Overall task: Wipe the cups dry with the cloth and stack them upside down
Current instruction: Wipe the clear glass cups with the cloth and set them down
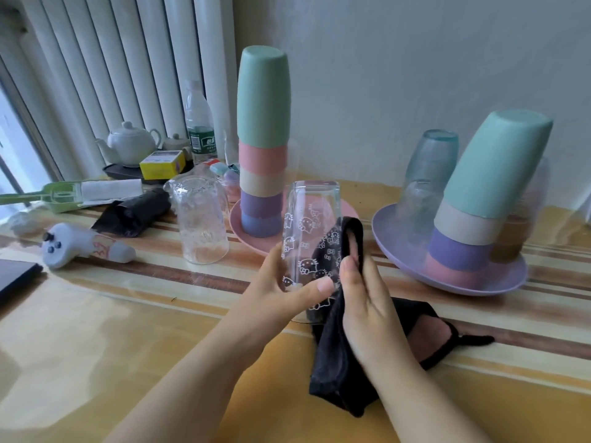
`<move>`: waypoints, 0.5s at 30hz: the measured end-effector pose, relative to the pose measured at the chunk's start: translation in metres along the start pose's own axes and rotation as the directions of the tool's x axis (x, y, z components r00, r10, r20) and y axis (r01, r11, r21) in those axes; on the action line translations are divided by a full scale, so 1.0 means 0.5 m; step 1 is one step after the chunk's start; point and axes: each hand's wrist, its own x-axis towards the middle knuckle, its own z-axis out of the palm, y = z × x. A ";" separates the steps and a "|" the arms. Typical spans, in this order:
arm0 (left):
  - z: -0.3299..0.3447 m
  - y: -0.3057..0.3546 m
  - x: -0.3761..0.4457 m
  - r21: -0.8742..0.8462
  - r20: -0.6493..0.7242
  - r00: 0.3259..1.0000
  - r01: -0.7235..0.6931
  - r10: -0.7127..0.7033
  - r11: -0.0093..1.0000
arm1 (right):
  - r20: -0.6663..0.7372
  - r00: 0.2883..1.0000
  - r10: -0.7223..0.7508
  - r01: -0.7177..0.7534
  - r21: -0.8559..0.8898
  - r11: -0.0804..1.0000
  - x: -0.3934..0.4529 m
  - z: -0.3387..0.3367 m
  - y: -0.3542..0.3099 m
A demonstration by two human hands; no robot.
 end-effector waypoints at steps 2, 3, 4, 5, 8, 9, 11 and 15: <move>-0.001 -0.003 0.005 -0.059 -0.058 0.998 -0.004 0.000 0.998 | 0.051 0.999 -0.014 0.012 0.033 0.999 -0.003 0.010 0.001; -0.005 -0.005 0.007 -0.088 -0.084 0.996 -0.014 0.007 0.996 | 0.064 0.998 -0.002 -0.001 0.047 0.999 -0.003 0.013 0.002; -0.007 -0.008 0.009 -0.110 -0.103 0.995 -0.026 0.015 0.994 | 0.073 0.997 0.012 -0.016 0.059 0.998 -0.003 0.013 0.003; -0.009 -0.010 0.011 -0.125 -0.121 0.993 -0.030 0.015 0.992 | 0.074 0.997 0.028 -0.034 0.077 0.996 0.000 0.013 0.004; -0.014 -0.017 0.014 -0.180 -0.200 0.980 -0.032 -0.005 0.983 | 0.075 0.994 0.081 -0.087 0.087 0.992 0.010 0.008 0.015; -0.014 -0.015 0.015 -0.180 -0.225 0.974 -0.036 -0.006 0.983 | 0.077 0.992 0.096 -0.102 0.069 0.992 0.011 0.007 0.018; -0.016 -0.007 0.015 -0.147 -0.259 0.966 -0.040 0.001 0.988 | 0.079 0.989 0.128 -0.126 -0.022 0.992 0.010 0.007 0.025; -0.039 0.009 0.016 -0.038 -0.296 0.955 0.000 -0.011 0.999 | 0.118 0.987 0.109 -0.083 -0.212 0.974 0.004 0.008 0.032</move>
